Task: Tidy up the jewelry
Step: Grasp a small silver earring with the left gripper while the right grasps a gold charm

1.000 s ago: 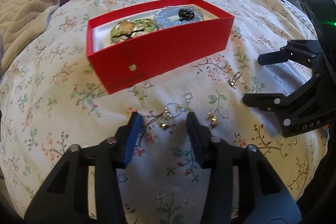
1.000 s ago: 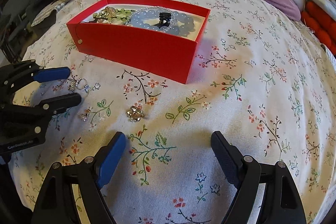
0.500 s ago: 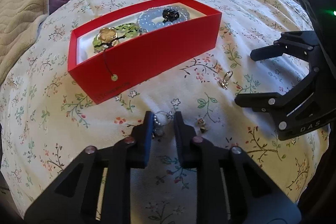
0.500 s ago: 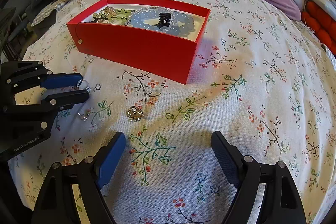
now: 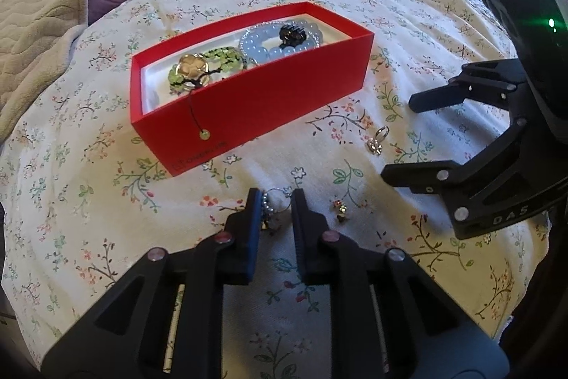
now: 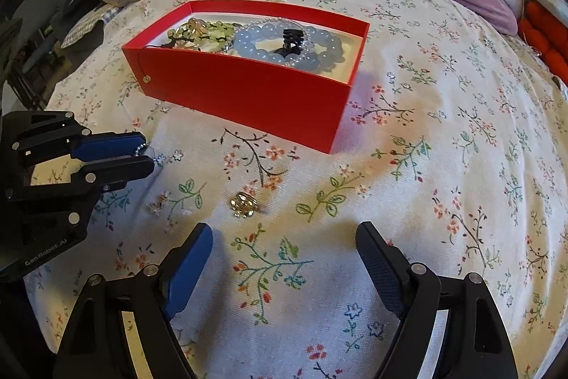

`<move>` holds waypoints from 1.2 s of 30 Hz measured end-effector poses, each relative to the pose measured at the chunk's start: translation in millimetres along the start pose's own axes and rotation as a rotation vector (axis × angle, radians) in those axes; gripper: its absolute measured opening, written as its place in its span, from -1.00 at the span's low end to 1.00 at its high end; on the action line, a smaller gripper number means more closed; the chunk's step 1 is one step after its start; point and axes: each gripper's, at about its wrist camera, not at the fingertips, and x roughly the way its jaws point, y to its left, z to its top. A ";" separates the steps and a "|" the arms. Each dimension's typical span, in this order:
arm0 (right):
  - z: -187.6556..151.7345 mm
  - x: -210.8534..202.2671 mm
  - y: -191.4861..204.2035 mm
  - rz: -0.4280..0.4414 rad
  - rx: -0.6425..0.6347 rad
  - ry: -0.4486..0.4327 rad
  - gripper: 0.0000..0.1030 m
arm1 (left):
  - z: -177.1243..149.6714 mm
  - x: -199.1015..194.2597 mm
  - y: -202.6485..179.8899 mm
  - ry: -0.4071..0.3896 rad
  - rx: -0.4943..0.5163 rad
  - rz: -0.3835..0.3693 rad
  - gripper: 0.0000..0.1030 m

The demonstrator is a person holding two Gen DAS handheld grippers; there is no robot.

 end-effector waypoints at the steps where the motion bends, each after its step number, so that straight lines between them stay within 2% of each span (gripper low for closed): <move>1: 0.7 0.0 1.1 0.004 -0.005 -0.001 0.47 | 0.4 -0.7 0.4 -0.001 -0.003 0.001 -0.63; 5: 3.5 2.0 7.0 0.028 -0.029 -0.002 0.23 | 1.2 -1.9 2.1 0.000 -0.013 0.001 -0.63; 7: 4.9 2.7 8.4 0.045 -0.035 -0.001 0.02 | 1.2 -1.1 1.1 0.004 -0.011 0.003 -0.63; 11: 5.9 2.2 11.8 0.072 -0.051 0.000 -0.26 | 0.7 -0.9 -1.3 0.007 -0.001 0.006 -0.63; 16: 6.5 1.5 12.0 0.087 -0.061 0.004 -0.75 | 0.7 -1.7 -2.1 0.009 0.001 0.012 -0.63; 22: 8.2 -3.2 7.1 0.101 -0.048 0.004 -0.85 | 0.6 -5.1 -0.1 0.006 -0.012 0.028 -0.63; 36: 18.0 -33.5 2.9 0.141 -0.021 -0.060 -0.86 | 6.3 -25.6 11.4 -0.016 -0.087 0.077 -0.63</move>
